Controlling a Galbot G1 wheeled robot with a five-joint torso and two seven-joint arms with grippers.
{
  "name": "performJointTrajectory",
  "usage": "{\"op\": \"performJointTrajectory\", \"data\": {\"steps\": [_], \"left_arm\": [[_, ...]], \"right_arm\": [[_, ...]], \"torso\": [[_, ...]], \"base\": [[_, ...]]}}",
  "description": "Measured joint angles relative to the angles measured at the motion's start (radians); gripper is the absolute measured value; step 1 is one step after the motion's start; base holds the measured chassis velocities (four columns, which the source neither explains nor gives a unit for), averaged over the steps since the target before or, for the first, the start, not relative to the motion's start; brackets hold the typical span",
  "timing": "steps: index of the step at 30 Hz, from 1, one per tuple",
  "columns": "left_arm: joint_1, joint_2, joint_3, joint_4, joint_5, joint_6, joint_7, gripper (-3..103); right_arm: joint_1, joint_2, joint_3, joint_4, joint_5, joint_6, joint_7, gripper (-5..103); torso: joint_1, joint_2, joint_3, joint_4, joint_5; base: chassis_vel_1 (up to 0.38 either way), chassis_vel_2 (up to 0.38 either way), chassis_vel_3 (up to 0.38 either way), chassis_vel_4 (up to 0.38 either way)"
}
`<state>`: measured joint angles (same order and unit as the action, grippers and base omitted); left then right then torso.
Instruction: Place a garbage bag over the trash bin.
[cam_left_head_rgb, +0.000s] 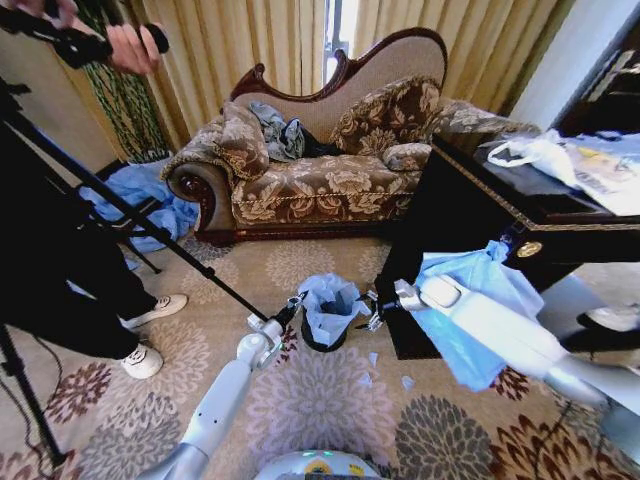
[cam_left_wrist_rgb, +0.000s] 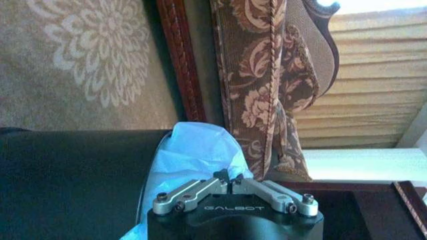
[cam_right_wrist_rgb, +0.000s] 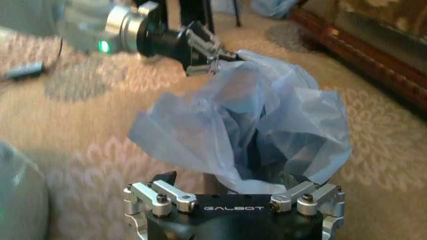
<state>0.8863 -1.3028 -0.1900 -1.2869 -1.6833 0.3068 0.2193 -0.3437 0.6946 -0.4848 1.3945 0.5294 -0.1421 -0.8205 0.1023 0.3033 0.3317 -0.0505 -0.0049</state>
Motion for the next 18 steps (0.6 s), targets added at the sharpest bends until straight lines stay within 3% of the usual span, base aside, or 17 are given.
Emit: {"op": "performJointTrajectory", "data": {"steps": [3,5,11,12,15,17,18], "left_arm": [[0.002,0.006,0.002,-0.008,0.003,0.0,0.0,0],[0.005,0.008,0.003,-0.012,0.005,0.0,0.0,0],[0.02,0.015,0.013,-0.03,0.033,0.0,0.002,0],[0.02,0.015,0.013,-0.03,0.033,0.0,0.002,0],[0.024,0.017,0.016,-0.035,0.045,0.001,0.005,0],[0.024,0.017,0.017,-0.036,0.046,0.001,0.006,0],[0.026,0.018,0.018,-0.039,0.048,0.001,0.006,0]], "right_arm": [[-0.096,-0.027,0.06,0.068,0.1,-0.038,0.062,100],[-0.124,-0.033,0.081,0.085,0.124,-0.044,0.082,100],[-0.237,-0.059,0.173,0.18,0.261,-0.052,0.26,100],[-0.237,-0.059,0.173,0.18,0.261,-0.052,0.26,100],[-0.319,-0.074,0.228,0.251,0.34,-0.056,0.428,100],[-0.34,-0.075,0.239,0.268,0.358,-0.058,0.464,100],[-0.389,-0.075,0.267,0.306,0.385,-0.069,0.555,100]], "torso": [[0.0,0.0,0.0,0.0001,0.0002],[0.0,0.0,0.0,0.0,0.0001],[0.0,0.0,0.0,0.0001,-0.0001],[0.0,0.0,0.0,0.0001,-0.0001],[0.0,0.0,0.0,0.0001,-0.0002],[0.0,0.0,0.0,0.0001,-0.0002],[0.0,0.0,0.0,0.0002,0.0]], "base": [[0.0,0.0,0.0,0.0],[0.0,0.0,0.0,0.0],[0.0,0.0,0.0,0.0],[0.0,0.0,0.0,0.0],[0.0,0.0,0.0,0.0],[0.0,0.0,0.0,0.0],[0.0,0.0,0.0,0.0]]}}
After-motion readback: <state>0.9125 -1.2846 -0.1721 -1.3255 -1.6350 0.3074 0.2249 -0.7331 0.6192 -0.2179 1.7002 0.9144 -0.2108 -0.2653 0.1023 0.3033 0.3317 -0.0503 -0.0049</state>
